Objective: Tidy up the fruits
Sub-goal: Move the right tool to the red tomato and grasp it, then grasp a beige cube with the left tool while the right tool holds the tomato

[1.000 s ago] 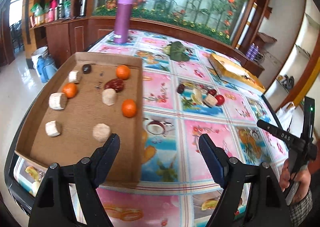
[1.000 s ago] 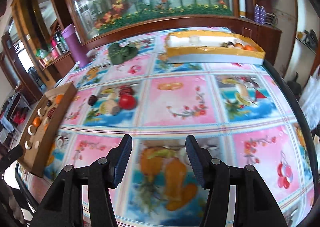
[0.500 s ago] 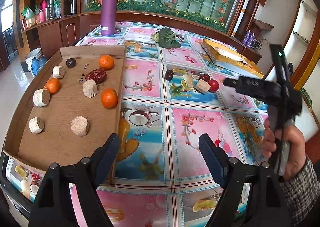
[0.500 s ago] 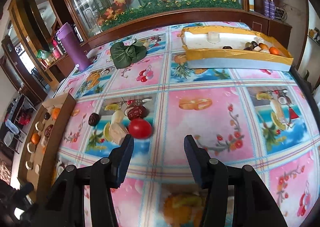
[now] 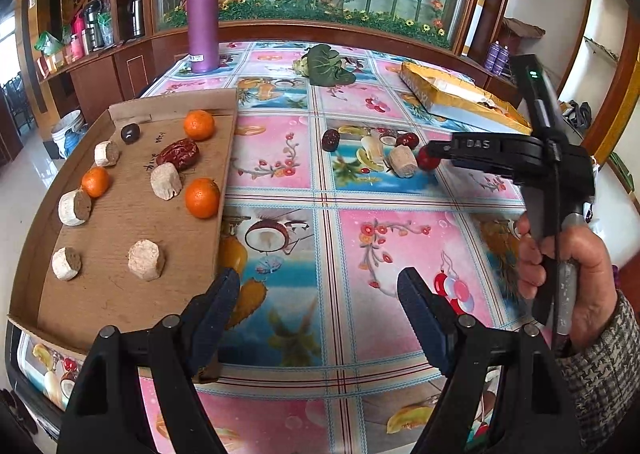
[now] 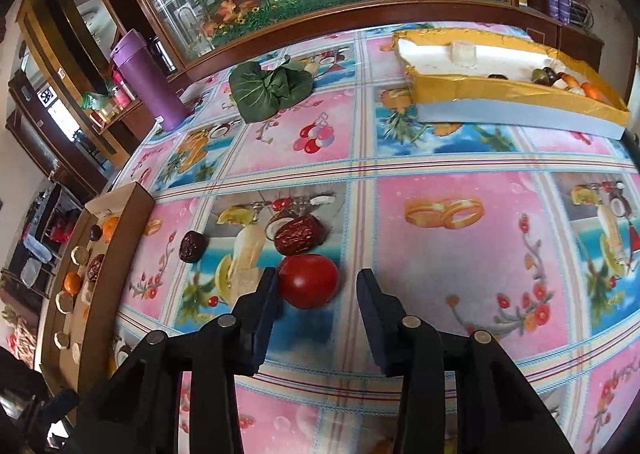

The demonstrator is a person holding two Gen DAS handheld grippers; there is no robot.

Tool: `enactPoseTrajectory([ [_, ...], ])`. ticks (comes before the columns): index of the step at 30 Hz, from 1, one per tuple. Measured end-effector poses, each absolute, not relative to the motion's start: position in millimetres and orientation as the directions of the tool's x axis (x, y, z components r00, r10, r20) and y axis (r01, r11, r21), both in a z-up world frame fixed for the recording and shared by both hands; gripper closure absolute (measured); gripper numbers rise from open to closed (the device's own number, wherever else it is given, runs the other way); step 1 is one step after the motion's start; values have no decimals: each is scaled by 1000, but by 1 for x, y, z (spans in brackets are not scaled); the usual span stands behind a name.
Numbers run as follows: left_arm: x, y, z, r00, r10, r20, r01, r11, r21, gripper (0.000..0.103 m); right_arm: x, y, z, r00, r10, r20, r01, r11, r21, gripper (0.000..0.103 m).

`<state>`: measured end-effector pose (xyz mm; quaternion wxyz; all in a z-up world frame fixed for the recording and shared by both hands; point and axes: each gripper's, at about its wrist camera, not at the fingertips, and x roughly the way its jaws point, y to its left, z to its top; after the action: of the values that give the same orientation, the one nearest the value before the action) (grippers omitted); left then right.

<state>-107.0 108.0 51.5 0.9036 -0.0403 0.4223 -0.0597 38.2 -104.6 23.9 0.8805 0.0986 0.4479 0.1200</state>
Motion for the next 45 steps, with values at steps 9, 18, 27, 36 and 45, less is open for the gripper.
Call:
enactPoseTrajectory([
  [9, -104, 94, 47, 619, -166, -768, 102, 986, -131, 22, 27, -157, 33, 673, 157, -723, 33, 970, 241, 60],
  [18, -93, 81, 43, 592, -163, -789, 113, 986, -119, 22, 33, -161, 12, 630, 205, -749, 37, 956, 292, 58],
  [27, -55, 69, 60, 628, -106, -771, 107, 993, -49, 22, 16, -158, 13, 624, 185, -759, 22, 967, 254, 71],
  [36, 1, 31, 42, 575, -131, -808, 152, 987, -52, 23, 17, -159, 13, 614, 209, -761, 13, 961, 275, 71],
  [45, 39, 14, 29, 545, -194, -816, 166, 979, -122, 45, 18, -173, 15, 615, 212, -760, 60, 948, 313, 71],
])
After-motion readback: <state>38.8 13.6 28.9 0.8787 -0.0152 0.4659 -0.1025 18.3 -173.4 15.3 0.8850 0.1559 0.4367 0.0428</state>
